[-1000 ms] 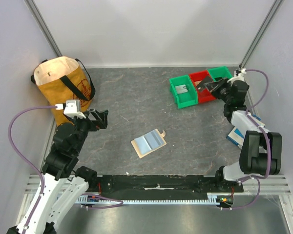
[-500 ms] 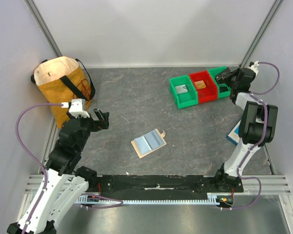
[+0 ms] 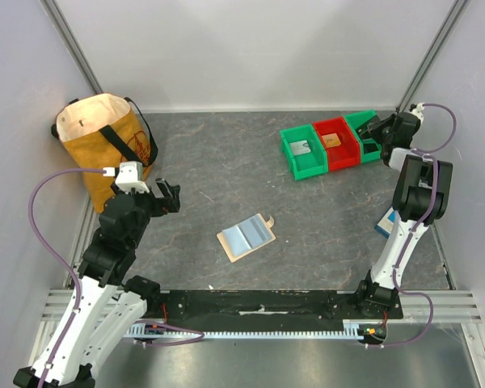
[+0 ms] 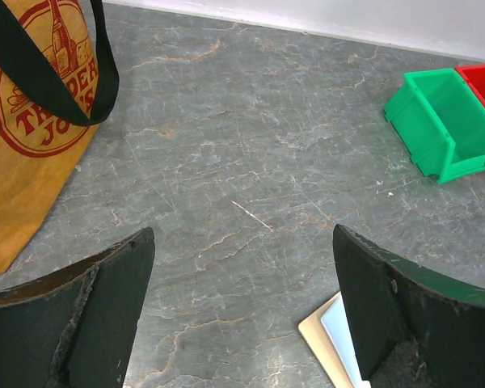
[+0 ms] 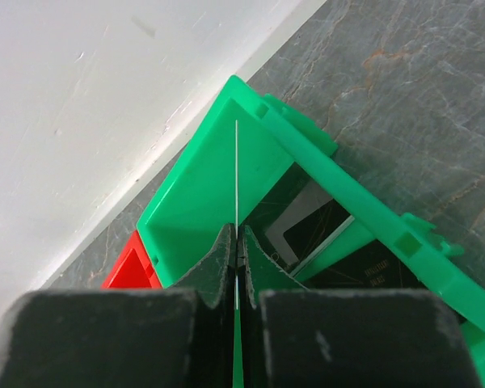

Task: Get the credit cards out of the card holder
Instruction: Place the credit card in the storage box, then remove the credit card from the card holder.

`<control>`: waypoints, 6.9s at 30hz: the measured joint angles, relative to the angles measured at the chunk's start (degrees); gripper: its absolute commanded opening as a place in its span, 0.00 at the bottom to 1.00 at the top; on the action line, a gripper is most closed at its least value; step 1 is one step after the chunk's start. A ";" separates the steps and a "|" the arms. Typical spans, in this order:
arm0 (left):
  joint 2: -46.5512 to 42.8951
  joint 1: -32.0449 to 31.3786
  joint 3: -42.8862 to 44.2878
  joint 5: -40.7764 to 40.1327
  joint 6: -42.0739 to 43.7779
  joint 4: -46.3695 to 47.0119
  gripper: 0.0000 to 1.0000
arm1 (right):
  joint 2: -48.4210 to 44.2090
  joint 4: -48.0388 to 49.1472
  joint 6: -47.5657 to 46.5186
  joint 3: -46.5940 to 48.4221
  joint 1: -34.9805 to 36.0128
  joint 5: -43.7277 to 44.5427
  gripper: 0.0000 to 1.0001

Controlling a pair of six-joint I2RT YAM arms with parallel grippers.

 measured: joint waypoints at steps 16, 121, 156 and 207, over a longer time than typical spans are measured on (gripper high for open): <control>0.22 0.68 0.00 1.44 0.04 0.04 0.95 | 3.91 -3.85 0.61 2.47 0.07 -1.49 0.49; 42.29 -20.28 -13.07 16.20 -25.55 16.83 0.29 | -30.67 -18.05 -17.51 -35.50 62.03 -9.22 0.26; 36.61 -20.39 -11.54 16.61 -29.46 15.32 0.35 | -32.33 -31.06 -24.39 -28.87 63.49 6.34 0.55; 43.43 -20.39 -12.46 15.85 -28.87 16.28 0.29 | -29.05 -30.10 -23.82 -30.53 63.91 7.80 0.43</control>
